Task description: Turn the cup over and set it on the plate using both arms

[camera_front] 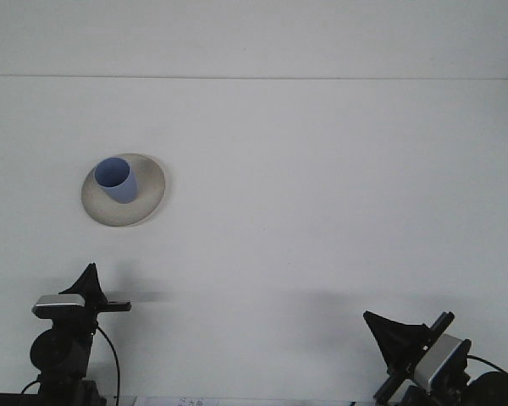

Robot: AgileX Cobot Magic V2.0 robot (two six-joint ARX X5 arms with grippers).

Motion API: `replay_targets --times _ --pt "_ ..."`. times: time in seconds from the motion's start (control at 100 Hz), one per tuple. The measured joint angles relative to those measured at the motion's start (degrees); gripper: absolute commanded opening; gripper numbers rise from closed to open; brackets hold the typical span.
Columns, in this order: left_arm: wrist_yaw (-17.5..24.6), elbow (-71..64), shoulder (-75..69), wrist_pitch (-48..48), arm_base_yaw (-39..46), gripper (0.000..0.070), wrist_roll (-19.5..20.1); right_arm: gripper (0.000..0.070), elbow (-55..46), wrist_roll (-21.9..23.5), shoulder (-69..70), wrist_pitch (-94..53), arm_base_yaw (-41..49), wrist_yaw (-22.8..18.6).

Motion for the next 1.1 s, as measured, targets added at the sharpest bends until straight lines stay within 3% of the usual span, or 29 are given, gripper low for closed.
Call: replay_targets --times 0.38,0.54,0.77,0.93,1.1 --pt "0.0 0.0 0.0 0.0 0.0 0.0015 0.0 0.0006 0.0 -0.3 0.0 0.0 0.0 0.0" --pt "0.0 0.0 0.0 0.0 0.0 0.0015 0.0 0.0006 -0.1 -3.2 0.0 0.2 -1.5 1.0" --pt "0.0 0.0 0.0 0.0 0.0 0.0015 0.0 0.0006 -11.3 -5.7 0.0 18.2 -22.2 0.8" --pt "0.0 0.0 0.0 0.0 0.0 0.0015 0.0 0.0006 -23.5 -4.0 -0.2 31.9 -38.8 -6.2" --pt "0.0 0.0 0.0 0.0 0.0 0.0015 0.0 0.0006 -32.6 -1.8 -3.7 35.4 -45.4 -6.6"
